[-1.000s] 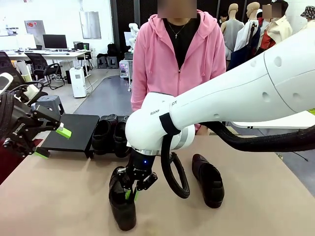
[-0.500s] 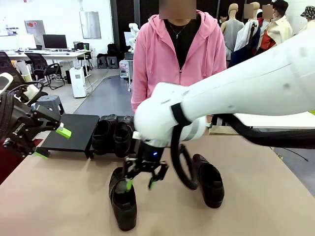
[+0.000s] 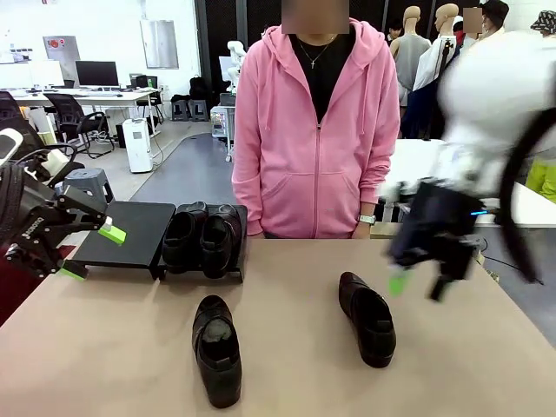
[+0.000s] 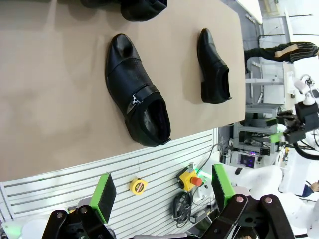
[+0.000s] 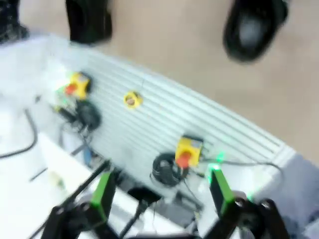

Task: Organize the shoes by placing them on the stand.
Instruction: Pick up one Shoe and place it in the middle of the table.

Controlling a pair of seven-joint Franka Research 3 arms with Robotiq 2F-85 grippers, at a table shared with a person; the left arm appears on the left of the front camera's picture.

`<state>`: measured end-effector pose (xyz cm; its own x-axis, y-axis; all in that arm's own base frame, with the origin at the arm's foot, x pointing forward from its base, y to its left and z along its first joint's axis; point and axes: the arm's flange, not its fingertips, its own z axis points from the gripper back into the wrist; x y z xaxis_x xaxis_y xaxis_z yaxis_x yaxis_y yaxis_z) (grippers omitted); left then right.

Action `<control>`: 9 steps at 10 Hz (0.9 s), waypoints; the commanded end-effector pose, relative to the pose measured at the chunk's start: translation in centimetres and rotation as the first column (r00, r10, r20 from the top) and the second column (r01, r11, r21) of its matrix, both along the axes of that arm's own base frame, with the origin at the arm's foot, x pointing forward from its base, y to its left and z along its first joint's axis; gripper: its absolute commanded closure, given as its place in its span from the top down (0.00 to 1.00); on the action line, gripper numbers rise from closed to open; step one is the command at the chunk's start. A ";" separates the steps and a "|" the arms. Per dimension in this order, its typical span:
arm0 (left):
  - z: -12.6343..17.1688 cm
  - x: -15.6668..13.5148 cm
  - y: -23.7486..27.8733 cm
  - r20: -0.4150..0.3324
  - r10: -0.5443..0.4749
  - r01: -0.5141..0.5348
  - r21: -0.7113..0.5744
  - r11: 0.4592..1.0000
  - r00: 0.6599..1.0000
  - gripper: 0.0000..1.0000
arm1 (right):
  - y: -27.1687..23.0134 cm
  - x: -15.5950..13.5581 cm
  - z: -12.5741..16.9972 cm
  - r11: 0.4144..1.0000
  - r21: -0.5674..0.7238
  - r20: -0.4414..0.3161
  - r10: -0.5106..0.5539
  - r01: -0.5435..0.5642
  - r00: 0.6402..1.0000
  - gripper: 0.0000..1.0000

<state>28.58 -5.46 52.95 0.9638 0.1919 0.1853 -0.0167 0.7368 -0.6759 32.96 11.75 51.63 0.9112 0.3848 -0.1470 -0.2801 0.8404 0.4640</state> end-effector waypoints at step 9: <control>0.1 -0.1 0.0 0.002 -0.007 0.007 -0.023 1.000 1.000 1.00 | -22.2 -3.4 -0.4 0.930 0.285 0.090 -0.267 0.232 0.959 1.00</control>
<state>28.57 -5.47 52.95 0.9638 0.1917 0.1853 -0.0167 0.7370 -0.6757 29.47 -10.04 50.49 0.9847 0.1553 0.0794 -0.1685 0.7284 0.6641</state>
